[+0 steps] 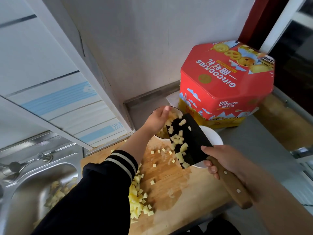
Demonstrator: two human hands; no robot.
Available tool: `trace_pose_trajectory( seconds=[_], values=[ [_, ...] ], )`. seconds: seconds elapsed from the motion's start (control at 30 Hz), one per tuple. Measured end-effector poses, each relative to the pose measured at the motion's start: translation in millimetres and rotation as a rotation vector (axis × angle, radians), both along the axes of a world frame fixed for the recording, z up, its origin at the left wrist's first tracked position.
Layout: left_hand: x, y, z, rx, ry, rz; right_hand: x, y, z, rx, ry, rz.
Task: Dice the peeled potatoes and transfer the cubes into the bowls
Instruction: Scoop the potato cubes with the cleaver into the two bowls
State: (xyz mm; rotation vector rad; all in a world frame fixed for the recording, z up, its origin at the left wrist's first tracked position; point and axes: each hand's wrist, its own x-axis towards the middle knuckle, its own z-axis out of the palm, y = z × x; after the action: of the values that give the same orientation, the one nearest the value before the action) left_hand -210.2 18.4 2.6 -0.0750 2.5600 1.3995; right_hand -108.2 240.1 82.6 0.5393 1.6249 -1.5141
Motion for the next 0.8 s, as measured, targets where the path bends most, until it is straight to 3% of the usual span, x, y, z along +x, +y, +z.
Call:
trace_pose_trajectory(
  seconds=[0.13, 0.2, 0.33, 0.5, 0.67, 0.8],
  values=[
    [4.7, 2.2, -3.2, -0.365, 0.202, -0.369, 0.7, -0.5, -0.7, 0.001, 0.001, -0.02],
    [1.8, 5.1, -4.8, -0.425, 0.222, -0.422, 1.0, -1.5, -0.4, -0.004, 0.004, -0.019],
    [-7.9, 5.0, -5.7, -0.41, 0.199, -0.306, 1.5, -0.8, 0.4, -0.002, 0.007, -0.006],
    [-4.1, 3.9, -2.6, -0.375, 0.302, -0.222, -0.3, 2.8, 4.6, 0.0, 0.014, -0.011],
    [34.9, 26.1, 28.2, -0.089, 0.484, -0.489, -2.6, 1.8, 5.3, -0.006, 0.043, -0.006],
    [74.1, 34.2, 43.8, -0.119, 0.494, -0.689, -6.6, -0.2, 7.7, 0.0, 0.06, -0.007]
  ],
)
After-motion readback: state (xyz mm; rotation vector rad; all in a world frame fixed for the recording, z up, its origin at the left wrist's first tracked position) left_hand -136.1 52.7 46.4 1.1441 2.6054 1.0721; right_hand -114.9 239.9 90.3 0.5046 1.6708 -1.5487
